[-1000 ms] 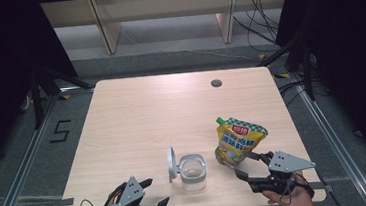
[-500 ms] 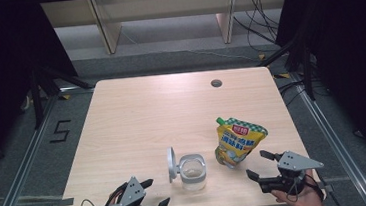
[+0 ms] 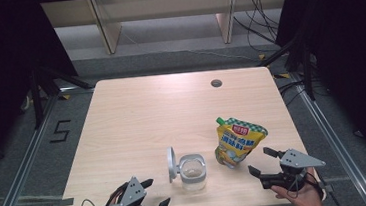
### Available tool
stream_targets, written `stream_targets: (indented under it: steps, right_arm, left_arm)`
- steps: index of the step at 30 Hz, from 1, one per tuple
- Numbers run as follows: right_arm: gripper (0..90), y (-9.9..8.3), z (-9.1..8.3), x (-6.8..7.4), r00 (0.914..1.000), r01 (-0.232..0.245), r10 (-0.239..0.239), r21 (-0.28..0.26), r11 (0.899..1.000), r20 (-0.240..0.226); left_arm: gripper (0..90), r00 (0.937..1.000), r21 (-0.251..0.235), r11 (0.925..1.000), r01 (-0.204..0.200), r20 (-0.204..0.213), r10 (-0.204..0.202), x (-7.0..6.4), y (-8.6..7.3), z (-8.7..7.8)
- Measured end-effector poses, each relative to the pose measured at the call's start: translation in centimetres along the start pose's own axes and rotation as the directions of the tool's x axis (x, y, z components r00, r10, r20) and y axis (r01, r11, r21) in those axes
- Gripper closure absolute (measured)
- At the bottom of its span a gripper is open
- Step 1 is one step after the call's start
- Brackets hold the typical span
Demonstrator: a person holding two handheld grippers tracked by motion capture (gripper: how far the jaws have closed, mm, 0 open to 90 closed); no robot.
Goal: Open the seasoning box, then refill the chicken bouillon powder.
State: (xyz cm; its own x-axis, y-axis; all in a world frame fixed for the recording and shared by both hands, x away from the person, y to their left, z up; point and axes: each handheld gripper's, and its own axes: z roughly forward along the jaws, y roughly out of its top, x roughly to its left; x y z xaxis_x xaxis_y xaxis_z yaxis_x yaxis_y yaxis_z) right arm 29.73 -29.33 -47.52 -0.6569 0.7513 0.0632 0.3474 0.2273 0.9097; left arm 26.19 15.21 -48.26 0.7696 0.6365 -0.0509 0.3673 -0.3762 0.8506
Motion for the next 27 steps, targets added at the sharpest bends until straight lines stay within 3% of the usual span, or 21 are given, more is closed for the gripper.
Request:
stream_targets:
  steps: [4, 5, 6, 10, 11, 12, 15, 17, 19, 20, 22, 23, 25, 26, 27]
  right_arm:
    - [17.1, 0.0, 0.4, -0.3, 0.9996, 0.027, -0.026, -0.021, 0.999, 0.01]
    - [17.0, 0.0, 0.5, -0.5, 0.9994, 0.033, -0.033, -0.017, 0.999, 0.01]
    - [16.9, 0.0, 0.7, -0.5, 0.9997, 0.026, -0.026, -0.013, 1.0, 0.0]
    - [16.4, -0.1, 1.5, -0.8, 0.999, 0.042, -0.042, -0.007, 0.999, -0.014]
    - [16.4, -0.1, 1.5, -0.8, 0.999, 0.042, -0.042, -0.007, 0.999, -0.014]
    - [16.3, -0.1, 1.5, -0.5, 0.9999, 0.009, -0.009, 0.009, 1.0, -0.009]
    - [16.3, -0.1, 1.9, -0.8, 0.9984, 0.053, -0.053, -0.013, 0.999, -0.021]
    - [16.2, -0.1, 2.1, -0.7, 0.9979, 0.058, -0.058, -0.004, 0.998, -0.028]
    - [16.1, 0.0, 2.2, -0.8, 0.9978, 0.057, -0.057, -0.009, 0.998, -0.033]
    - [16.1, 0.0, 2.1, -0.7, 0.9989, 0.032, -0.032, 0.0, 0.999, -0.034]
    - [16.1, 0.0, 2.3, -0.8, 0.9984, 0.046, -0.046, -0.013, 0.999, -0.032]
    - [16.1, 0.0, 2.2, -0.5, 0.9991, 0.02, -0.02, -0.002, 1.0, -0.038]
    - [16.0, 0.0, 2.6, -0.7, 0.9972, 0.067, -0.068, -0.016, 0.998, -0.031]
    - [16.0, -0.1, 2.5, -0.3, 0.999, 0.032, -0.032, 0.006, 0.999, -0.032]
    - [16.0, -0.1, 2.5, -0.3, 0.999, 0.032, -0.032, 0.006, 0.999, -0.032]
  left_arm:
    - [19.7, 1.0, 0.001, 1.0, 0.001, 0.0, -0.001, 0.1, 0.2, 0.0]
    - [19.7, 0.9995, -0.009, 0.9994, 0.033, -0.003, -0.033, 0.0, 0.1, 0.1]
    - [19.7, 0.9993, -0.009, 0.9993, 0.037, -0.006, -0.037, 0.0, 0.1, 0.1]
    - [19.7, 0.9995, -0.004, 0.9995, 0.031, -0.006, -0.031, 0.0, 0.2, 0.1]
    - [19.7, 0.9994, 0.004, 0.9994, 0.034, -0.005, -0.034, 0.0, 0.2, 0.0]
    - [19.7, 0.9994, -0.008, 0.9994, 0.035, -0.005, -0.035, -0.1, 0.2, 0.1]
    - [19.7, 0.9996, -0.001, 0.9996, 0.029, -0.008, -0.029, 0.0, 0.2, 0.0]
    - [19.7, 0.9995, -0.003, 0.9996, 0.029, -0.006, -0.029, -0.1, 0.2, 0.1]
    - [19.7, 0.9991, -0.011, 0.9991, 0.042, -0.002, -0.042, -0.2, 0.1, 0.2]
    - [19.7, 0.9997, 0.006, 0.9998, 0.021, -0.009, -0.021, -0.1, 0.0, 0.0]
    - [19.7, 0.9998, 0.007, 0.9998, 0.019, -0.009, -0.019, 0.0, 0.0, 0.0]
    - [19.7, 0.9997, 0.002, 0.9997, 0.024, -0.002, -0.024, 0.0, 0.1, 0.0]
    - [19.7, 0.9997, 0.006, 0.9997, 0.024, -0.009, -0.024, 0.0, 0.1, 0.1]
    - [19.7, 0.9995, -0.003, 0.9995, 0.032, -0.002, -0.032, -0.2, 0.1, 0.2]
    - [19.7, 0.9995, -0.003, 0.9995, 0.032, -0.002, -0.032, -0.2, 0.1, 0.2]
